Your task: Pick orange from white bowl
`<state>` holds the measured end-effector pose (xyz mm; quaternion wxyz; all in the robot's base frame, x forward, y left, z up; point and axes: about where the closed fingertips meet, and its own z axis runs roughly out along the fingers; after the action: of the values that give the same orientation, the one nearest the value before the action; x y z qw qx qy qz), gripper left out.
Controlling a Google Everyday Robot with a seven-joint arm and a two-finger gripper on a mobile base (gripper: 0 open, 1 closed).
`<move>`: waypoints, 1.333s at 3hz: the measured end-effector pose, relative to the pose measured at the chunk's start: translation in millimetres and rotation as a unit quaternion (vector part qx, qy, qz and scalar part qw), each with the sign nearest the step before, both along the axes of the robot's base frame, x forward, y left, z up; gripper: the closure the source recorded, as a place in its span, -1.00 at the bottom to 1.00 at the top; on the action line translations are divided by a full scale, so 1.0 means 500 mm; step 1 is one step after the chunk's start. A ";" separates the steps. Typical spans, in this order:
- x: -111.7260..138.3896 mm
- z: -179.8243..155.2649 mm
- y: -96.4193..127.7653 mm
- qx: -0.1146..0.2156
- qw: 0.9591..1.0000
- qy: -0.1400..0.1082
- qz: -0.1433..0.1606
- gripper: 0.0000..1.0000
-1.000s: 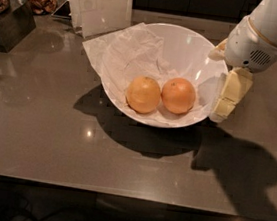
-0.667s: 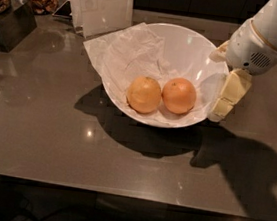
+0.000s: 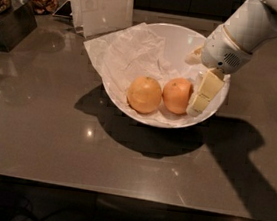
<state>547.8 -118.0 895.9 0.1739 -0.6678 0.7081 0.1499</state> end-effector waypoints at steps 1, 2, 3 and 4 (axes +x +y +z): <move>0.001 -0.001 0.001 0.000 1.000 0.000 0.000 -0.62; 0.005 -0.008 0.007 0.008 1.000 0.000 0.001 -0.38; 0.016 -0.035 0.020 0.027 0.999 0.016 0.009 -0.54; 0.026 -0.068 0.035 0.037 0.998 0.039 0.021 -0.56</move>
Offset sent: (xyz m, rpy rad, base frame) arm 0.0015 0.0029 -0.0070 0.0336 0.0103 0.0063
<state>560.6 -100.6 862.0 0.1675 -0.6694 0.6938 0.2062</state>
